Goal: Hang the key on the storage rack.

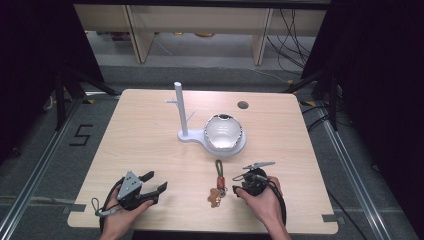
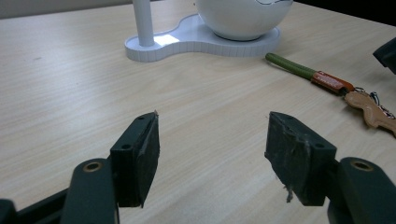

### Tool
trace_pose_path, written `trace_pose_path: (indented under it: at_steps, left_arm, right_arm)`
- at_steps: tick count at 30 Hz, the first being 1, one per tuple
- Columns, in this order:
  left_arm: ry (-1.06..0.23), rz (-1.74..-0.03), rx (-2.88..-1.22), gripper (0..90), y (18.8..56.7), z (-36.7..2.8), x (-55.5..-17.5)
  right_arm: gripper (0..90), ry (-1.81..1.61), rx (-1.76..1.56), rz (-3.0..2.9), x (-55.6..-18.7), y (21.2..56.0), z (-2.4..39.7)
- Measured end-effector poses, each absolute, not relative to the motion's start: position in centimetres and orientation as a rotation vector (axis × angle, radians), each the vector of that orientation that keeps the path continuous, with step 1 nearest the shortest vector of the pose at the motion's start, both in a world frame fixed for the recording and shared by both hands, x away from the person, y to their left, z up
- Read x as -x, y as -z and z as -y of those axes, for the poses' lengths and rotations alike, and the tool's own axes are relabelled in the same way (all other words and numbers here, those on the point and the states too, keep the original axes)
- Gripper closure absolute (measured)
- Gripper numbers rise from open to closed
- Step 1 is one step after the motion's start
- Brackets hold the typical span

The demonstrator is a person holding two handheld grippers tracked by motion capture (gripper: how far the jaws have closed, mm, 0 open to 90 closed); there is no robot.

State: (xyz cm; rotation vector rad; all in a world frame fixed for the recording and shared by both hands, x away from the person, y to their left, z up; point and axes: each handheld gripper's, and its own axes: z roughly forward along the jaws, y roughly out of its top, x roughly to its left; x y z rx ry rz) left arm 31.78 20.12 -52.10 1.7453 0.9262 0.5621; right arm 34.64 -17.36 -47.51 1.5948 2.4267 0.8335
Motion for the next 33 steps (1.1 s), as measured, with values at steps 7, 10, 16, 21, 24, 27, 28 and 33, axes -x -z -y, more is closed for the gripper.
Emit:
trace_pose_path:
  at_steps: [7, 10, 16, 21, 24, 27, 28, 33]
  left_arm:
    - [-0.591, -0.936, -1.699, 34.7, 52.3, -20.1, -31.7]
    - [-0.595, -0.947, -1.706, 34.8, 52.2, -20.2, -31.6]
    - [-0.599, -0.927, -1.685, 35.5, 52.3, -20.2, -31.5]
    - [-0.596, -0.926, -1.698, 36.3, 52.2, -20.0, -31.4]
    - [-0.602, -0.923, -1.699, 36.4, 52.2, -19.9, -31.4]
    - [-0.601, -0.924, -1.699, 36.4, 52.2, -19.9, -31.4]
    - [-0.602, -0.923, -1.697, 36.3, 52.2, -19.9, -31.4]
    - [-0.605, -0.919, -1.697, 36.2, 52.2, -19.9, -31.4]
  right_arm:
    - [58.0, -0.706, -1.728, -2.459, -35.5, 46.6, 16.1]
    - [58.3, -0.661, -1.754, -2.461, -35.8, 46.7, 16.1]
    - [59.1, -0.588, -1.754, -2.477, -36.9, 46.4, 15.5]
    - [59.0, -0.528, -1.745, -2.52, -38.1, 46.1, 13.9]
    - [59.1, -0.515, -1.737, -2.535, -38.7, 46.0, 13.3]
    - [59.3, -0.522, -1.765, -2.543, -39.1, 46.0, 12.8]
    - [59.3, -0.506, -1.744, -2.56, -39.6, 46.1, 12.4]
    - [60.1, -0.473, -1.761, -2.576, -40.1, 46.5, 11.6]
